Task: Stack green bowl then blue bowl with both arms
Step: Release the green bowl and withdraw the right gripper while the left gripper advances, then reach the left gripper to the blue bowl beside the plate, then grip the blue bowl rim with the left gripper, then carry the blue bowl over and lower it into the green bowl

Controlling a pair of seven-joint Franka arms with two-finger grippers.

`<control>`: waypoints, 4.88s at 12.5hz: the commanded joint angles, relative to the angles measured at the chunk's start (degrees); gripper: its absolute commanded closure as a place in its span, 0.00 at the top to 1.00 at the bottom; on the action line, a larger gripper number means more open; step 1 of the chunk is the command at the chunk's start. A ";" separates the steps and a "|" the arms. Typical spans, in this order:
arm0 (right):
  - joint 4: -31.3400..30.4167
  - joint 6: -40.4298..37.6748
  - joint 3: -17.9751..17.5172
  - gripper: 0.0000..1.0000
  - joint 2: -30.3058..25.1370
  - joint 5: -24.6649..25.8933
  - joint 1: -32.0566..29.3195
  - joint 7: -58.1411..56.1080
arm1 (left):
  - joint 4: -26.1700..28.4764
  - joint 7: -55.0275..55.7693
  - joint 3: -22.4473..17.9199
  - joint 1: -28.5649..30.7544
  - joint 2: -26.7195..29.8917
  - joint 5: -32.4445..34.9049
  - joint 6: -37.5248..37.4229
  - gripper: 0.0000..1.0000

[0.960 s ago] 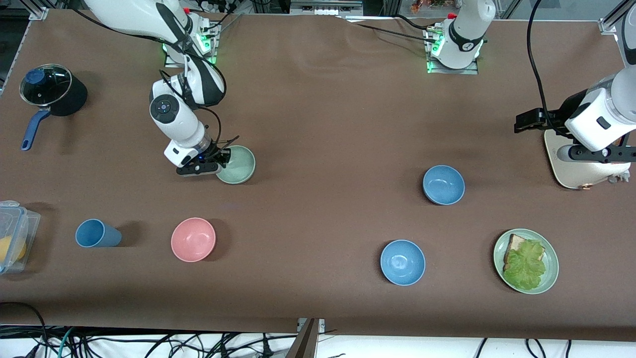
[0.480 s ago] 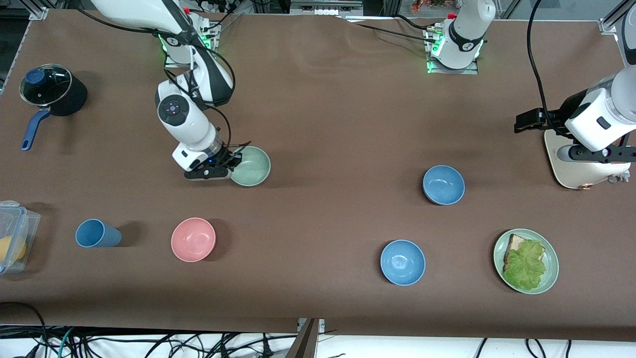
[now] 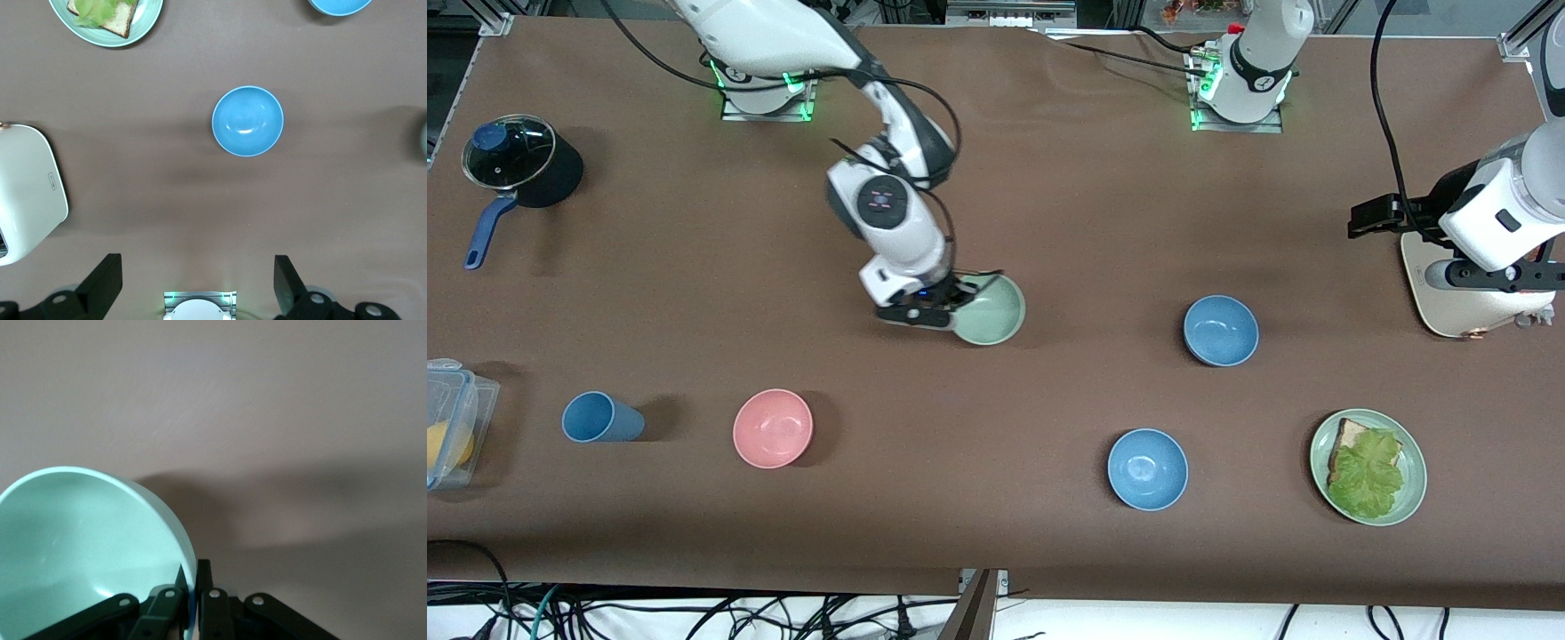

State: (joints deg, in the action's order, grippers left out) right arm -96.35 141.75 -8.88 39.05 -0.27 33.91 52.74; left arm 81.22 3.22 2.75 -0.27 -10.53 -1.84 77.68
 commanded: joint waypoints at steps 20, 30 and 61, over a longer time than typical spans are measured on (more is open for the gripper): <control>1.60 -47.00 12.13 1.00 -38.70 -3.68 -22.04 -39.39 | 17.62 -5.06 -0.29 1.07 -12.76 -1.94 32.14 1.00; 5.99 -47.97 13.53 1.00 -37.12 1.68 -22.04 -40.00 | 40.95 -5.41 -0.12 -1.65 -13.90 -3.78 64.97 0.78; 7.93 -48.50 13.54 1.00 -35.98 -0.17 -21.87 -39.56 | 2.90 35.63 -0.47 -34.79 -31.04 -12.05 48.97 0.00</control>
State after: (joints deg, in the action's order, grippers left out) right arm -89.22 94.18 4.70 3.41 0.26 12.20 13.52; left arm 86.53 37.52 3.67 -33.50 -40.15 -13.53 126.57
